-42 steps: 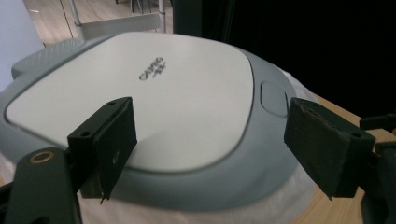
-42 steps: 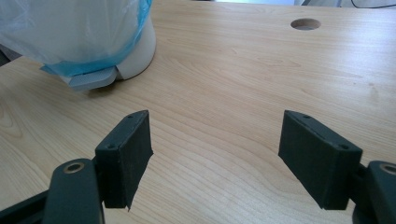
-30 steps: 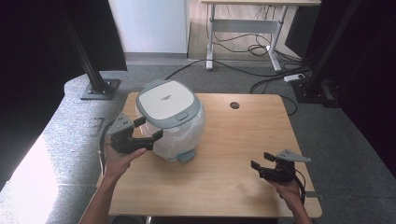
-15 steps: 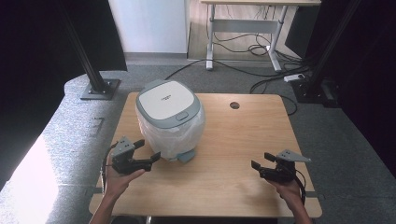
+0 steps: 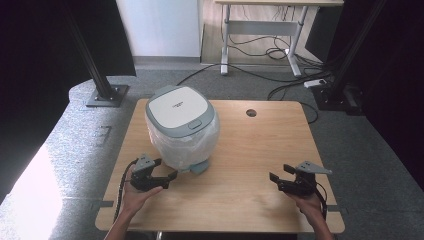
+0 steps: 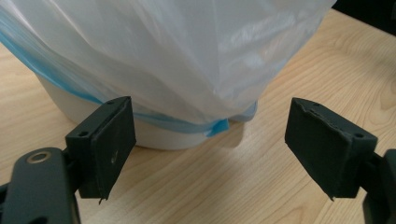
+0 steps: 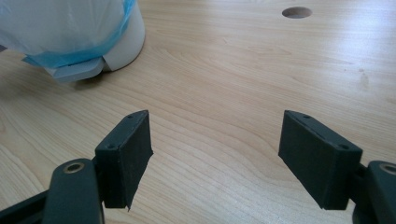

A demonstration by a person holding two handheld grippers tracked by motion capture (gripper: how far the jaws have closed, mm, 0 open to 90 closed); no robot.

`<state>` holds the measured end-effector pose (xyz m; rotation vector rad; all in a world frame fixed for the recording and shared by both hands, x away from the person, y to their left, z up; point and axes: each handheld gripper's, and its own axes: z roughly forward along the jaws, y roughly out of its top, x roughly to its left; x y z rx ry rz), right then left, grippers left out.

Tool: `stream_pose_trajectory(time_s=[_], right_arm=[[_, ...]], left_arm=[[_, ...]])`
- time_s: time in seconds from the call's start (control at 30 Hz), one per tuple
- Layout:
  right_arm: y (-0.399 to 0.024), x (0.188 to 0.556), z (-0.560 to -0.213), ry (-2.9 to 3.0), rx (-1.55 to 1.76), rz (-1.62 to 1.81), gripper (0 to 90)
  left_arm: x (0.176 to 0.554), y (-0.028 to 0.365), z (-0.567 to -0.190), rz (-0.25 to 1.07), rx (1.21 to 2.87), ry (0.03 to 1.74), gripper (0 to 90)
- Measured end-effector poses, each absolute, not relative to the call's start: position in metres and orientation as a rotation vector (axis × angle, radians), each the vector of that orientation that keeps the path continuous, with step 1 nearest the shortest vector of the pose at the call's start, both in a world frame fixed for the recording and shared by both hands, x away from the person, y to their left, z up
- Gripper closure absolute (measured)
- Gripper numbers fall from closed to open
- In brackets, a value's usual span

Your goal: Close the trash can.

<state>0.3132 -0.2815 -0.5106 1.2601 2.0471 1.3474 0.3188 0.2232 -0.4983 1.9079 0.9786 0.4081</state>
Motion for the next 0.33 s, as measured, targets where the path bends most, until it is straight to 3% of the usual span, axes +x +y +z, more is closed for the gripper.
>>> stream_pose_trajectory(time_s=[0.33], right_arm=[[-0.2817,0.3132,-0.5107,2.042,1.26,1.347,25.0]], left_arm=[[0.3203,0.2231,-0.4999,0.408,1.904,0.984,16.1]])
